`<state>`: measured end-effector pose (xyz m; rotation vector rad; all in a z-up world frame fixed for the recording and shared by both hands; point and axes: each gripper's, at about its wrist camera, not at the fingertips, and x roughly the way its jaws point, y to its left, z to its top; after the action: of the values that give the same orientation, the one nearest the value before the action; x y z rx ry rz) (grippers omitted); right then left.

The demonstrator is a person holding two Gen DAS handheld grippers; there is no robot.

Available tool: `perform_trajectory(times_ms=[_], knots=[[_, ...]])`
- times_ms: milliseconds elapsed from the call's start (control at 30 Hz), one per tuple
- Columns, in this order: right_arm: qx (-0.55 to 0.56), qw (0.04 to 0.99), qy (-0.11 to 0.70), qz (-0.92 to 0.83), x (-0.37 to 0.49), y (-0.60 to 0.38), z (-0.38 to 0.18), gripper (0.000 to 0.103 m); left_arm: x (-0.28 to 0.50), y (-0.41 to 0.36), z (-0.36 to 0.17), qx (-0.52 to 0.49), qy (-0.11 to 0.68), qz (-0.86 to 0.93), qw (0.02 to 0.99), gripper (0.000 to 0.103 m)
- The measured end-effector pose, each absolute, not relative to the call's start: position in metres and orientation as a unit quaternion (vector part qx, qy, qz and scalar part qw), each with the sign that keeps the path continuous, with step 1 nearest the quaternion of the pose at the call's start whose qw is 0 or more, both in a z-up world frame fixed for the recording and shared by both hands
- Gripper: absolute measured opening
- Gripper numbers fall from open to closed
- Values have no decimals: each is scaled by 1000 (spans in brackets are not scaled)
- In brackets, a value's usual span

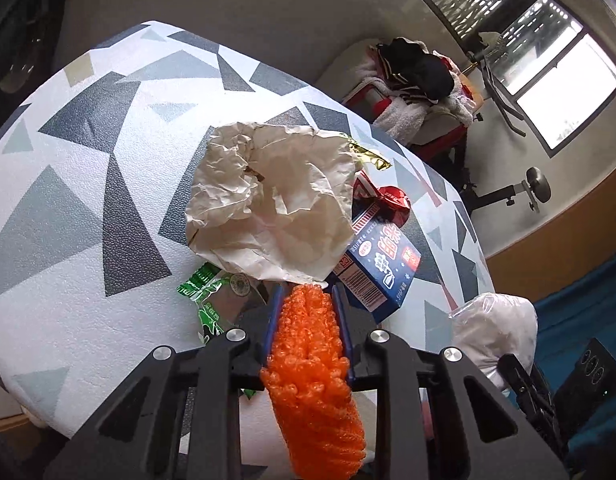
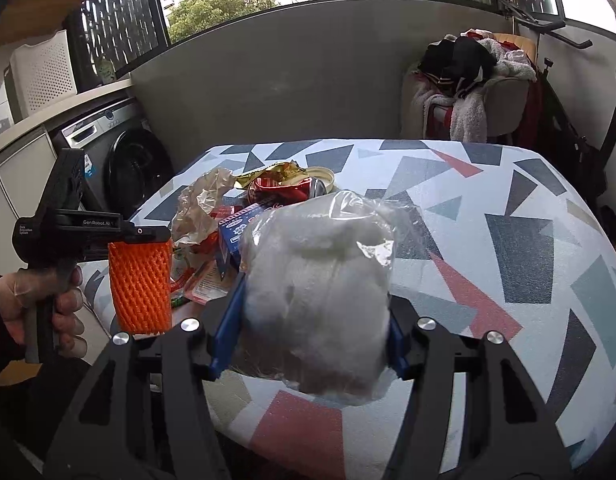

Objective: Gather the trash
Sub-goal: 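Grasp the white tissue bag with the right tool while the left tool grasps the orange net, then lower both held items over the brown bin and open both tools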

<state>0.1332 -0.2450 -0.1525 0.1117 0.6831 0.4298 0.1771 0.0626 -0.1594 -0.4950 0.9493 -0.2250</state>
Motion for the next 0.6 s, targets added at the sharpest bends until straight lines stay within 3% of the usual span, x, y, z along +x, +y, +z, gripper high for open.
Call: perform_trajectory(times_ms=[267, 600], knots=[[56, 918, 326, 217, 121, -250, -149, 59, 140, 42, -127, -144, 412, -171, 884, 23], [27, 911, 326, 250, 88, -234, -151, 60, 83, 27, -128, -85, 403, -209, 887, 23]])
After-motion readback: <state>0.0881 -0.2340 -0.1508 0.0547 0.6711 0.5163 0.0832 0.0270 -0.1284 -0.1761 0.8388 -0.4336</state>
